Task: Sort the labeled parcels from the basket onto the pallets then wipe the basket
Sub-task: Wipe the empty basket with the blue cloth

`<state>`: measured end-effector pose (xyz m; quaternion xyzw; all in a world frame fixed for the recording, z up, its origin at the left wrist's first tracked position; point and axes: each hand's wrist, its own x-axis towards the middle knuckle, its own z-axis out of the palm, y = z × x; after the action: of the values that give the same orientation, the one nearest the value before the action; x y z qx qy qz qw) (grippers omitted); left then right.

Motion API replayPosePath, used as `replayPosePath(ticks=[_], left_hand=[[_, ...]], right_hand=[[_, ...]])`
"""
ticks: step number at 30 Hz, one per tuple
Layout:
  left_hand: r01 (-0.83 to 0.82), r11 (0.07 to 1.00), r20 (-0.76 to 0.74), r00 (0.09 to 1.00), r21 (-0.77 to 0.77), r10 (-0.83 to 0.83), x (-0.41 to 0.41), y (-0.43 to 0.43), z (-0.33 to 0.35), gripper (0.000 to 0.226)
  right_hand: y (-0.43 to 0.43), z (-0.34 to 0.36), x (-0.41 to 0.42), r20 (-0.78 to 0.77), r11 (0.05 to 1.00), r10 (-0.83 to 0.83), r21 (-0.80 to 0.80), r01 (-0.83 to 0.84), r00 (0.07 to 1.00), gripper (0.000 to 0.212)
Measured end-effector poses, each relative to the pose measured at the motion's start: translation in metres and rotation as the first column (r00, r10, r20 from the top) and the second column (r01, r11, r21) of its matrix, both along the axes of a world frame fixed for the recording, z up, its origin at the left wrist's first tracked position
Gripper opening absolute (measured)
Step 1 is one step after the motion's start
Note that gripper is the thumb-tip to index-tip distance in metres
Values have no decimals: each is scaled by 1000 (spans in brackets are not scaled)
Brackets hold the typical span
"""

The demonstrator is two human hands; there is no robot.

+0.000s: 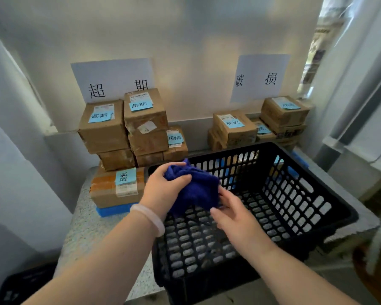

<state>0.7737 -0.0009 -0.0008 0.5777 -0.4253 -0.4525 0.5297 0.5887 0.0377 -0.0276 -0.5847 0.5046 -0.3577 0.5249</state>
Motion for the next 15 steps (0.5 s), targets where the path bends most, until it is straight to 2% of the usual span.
replayPosePath(ticks=[2, 3, 5, 6, 7, 9, 12, 15], left_hand=[[79, 996, -81, 994, 39, -76, -31, 4, -3, 26], [139, 988, -176, 977, 74, -124, -47, 5, -5, 27], [284, 946, -483, 857, 157, -177, -83, 3, -7, 37], [336, 927, -601, 780, 169, -174, -99, 0, -6, 38], [358, 920, -652, 738, 158, -175, -114, -5, -6, 35], [383, 916, -616, 753, 123, -232, -140, -18, -3, 42], [427, 898, -391, 848, 104, -358, -178, -43, 7, 55], [467, 883, -205, 870, 51, -449, -222, -70, 15, 54]], right_hand=[[-9, 7, -4, 192, 986, -76, 158, 46, 978, 47], [-13, 9, -9, 272, 971, -115, 232, 51, 955, 46], [-19, 11, -27, 416, 940, -192, 337, 45, 889, 55], [-22, 11, -39, 453, 931, -226, 361, 54, 863, 62], [-27, 11, -50, 461, 925, -262, 371, 84, 848, 68], [-39, 12, -75, 437, 915, -335, 364, 177, 834, 74], [-64, 15, -120, 401, 895, -426, 318, 313, 811, 76], [-92, 23, -172, 428, 863, -502, 314, 397, 752, 65]])
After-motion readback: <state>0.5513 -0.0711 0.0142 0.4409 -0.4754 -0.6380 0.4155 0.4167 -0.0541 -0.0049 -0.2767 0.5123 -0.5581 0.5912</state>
